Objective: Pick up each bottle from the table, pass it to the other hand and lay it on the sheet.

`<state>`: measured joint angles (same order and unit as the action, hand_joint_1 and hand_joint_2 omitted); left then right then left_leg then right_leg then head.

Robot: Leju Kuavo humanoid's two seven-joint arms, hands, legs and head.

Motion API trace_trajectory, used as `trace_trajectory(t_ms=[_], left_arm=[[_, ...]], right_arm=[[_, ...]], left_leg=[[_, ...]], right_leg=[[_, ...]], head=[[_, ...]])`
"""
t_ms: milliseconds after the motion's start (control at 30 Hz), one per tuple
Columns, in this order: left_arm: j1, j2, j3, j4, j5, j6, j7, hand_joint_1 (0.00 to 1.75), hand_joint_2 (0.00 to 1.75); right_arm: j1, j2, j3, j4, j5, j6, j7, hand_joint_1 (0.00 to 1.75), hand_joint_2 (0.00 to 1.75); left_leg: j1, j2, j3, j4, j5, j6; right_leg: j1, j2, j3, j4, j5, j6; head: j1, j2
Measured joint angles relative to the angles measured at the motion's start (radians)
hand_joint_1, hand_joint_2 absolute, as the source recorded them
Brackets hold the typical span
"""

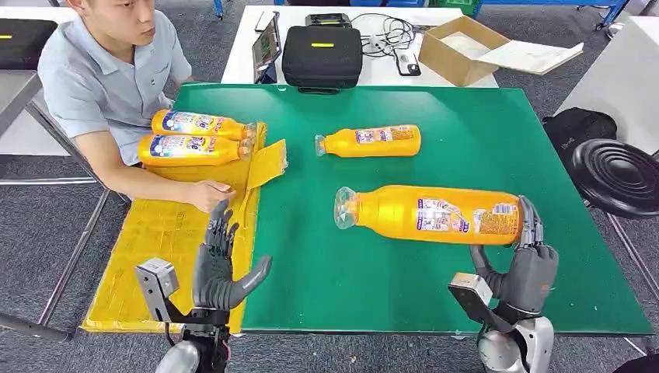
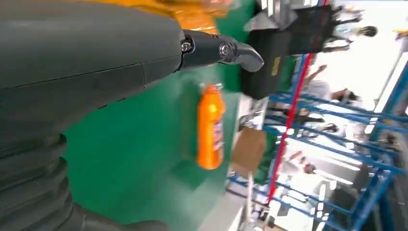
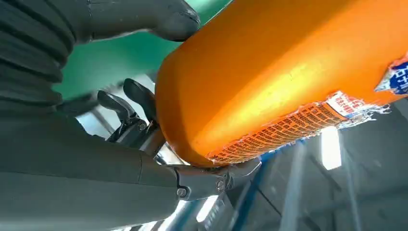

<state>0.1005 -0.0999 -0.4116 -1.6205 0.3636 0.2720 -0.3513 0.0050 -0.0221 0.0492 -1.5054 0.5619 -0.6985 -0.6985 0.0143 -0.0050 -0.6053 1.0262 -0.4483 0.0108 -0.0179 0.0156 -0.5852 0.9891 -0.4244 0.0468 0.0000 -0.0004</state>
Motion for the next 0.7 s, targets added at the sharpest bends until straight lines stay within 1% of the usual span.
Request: trace_trajectory(t_ms=[167,400,567,700], left_arm=[[0.005,-0.001,-0.012,0.056,0.002,-0.024,0.008,0.00,1.75],[0.005,-0.003,-0.023,0.106,0.004,-0.044,0.008,0.00,1.75],[0.002,-0.003,-0.066,0.127,0.002,-0.170,-0.042,0.00,1.75],[-0.004,-0.002,-0.102,0.135,0.018,-0.317,-0.074,0.00,1.75]], right_arm=[[0.001,0.009,0.000,-0.084,-0.026,0.000,0.000,1.75,1.75],[0.001,0.015,0.000,-0.133,-0.030,0.000,0.000,1.75,1.75],[-0.008,0.015,0.033,-0.152,-0.107,0.001,0.000,1.75,1.75],[-0.039,0.016,0.091,-0.151,-0.167,0.020,0.000,1.75,1.75]], left_leg=[[0.000,-0.001,0.000,0.000,0.000,0.000],[0.000,0.000,0.000,0.000,0.000,0.000],[0.000,0.000,-0.001,0.000,0.000,0.000],[0.000,0.000,-0.001,0.000,0.000,0.000]], right_leg=[[0.000,0.000,0.001,0.000,0.000,0.000],[0.000,0.000,0.000,0.000,0.000,0.000],[0.000,0.000,0.000,0.000,0.000,0.000],[0.000,0.000,0.000,0.000,0.000,0.000]], head=[[0.000,0.000],[0.000,0.000],[0.000,0.000],[0.000,0.000]])
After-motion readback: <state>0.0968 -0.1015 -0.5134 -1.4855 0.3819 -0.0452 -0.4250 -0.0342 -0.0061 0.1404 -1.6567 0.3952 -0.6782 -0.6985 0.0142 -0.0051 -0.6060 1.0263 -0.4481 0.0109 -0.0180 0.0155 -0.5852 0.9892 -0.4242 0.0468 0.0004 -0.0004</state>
